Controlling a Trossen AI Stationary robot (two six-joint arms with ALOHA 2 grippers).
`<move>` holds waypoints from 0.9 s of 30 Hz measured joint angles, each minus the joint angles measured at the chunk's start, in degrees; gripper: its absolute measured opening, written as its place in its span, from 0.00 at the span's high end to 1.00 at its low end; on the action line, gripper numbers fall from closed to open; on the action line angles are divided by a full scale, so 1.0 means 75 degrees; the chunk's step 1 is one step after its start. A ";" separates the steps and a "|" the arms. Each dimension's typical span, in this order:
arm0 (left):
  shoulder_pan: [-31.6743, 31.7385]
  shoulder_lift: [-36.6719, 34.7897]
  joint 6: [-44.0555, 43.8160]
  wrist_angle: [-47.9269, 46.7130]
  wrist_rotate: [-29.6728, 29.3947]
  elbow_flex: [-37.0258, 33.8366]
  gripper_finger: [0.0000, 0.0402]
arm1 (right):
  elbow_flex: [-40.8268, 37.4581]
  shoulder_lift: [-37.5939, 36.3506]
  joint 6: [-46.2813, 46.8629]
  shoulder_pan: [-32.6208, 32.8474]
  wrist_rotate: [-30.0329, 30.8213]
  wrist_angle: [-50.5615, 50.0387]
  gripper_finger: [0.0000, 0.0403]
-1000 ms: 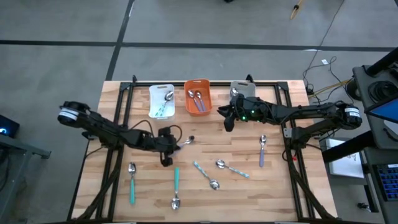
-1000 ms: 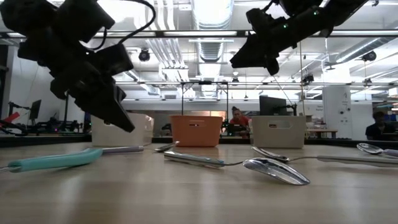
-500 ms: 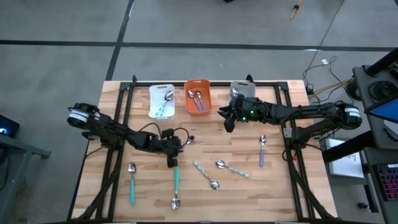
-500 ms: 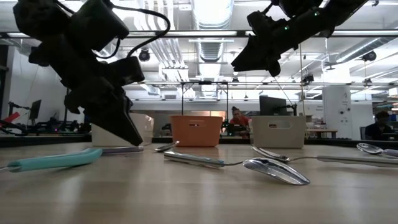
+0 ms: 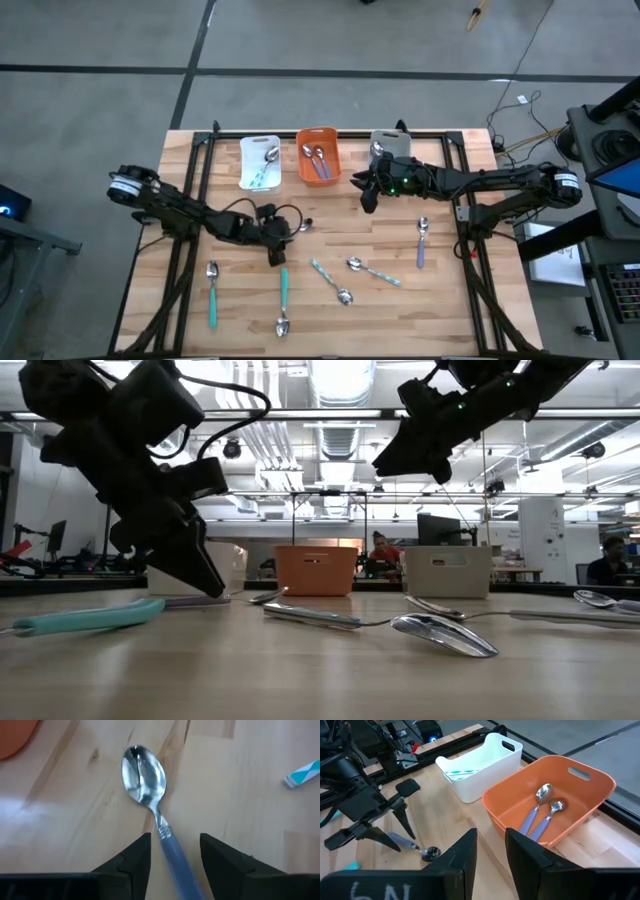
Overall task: Sort silverware by color (type)
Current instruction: Put the purple spoon into the orange bin
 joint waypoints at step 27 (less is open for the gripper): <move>-0.0017 0.0804 -0.0646 0.0572 -0.0137 -0.0048 0.81 | -0.0151 0.0000 -0.0163 0.0000 0.0006 0.0010 0.76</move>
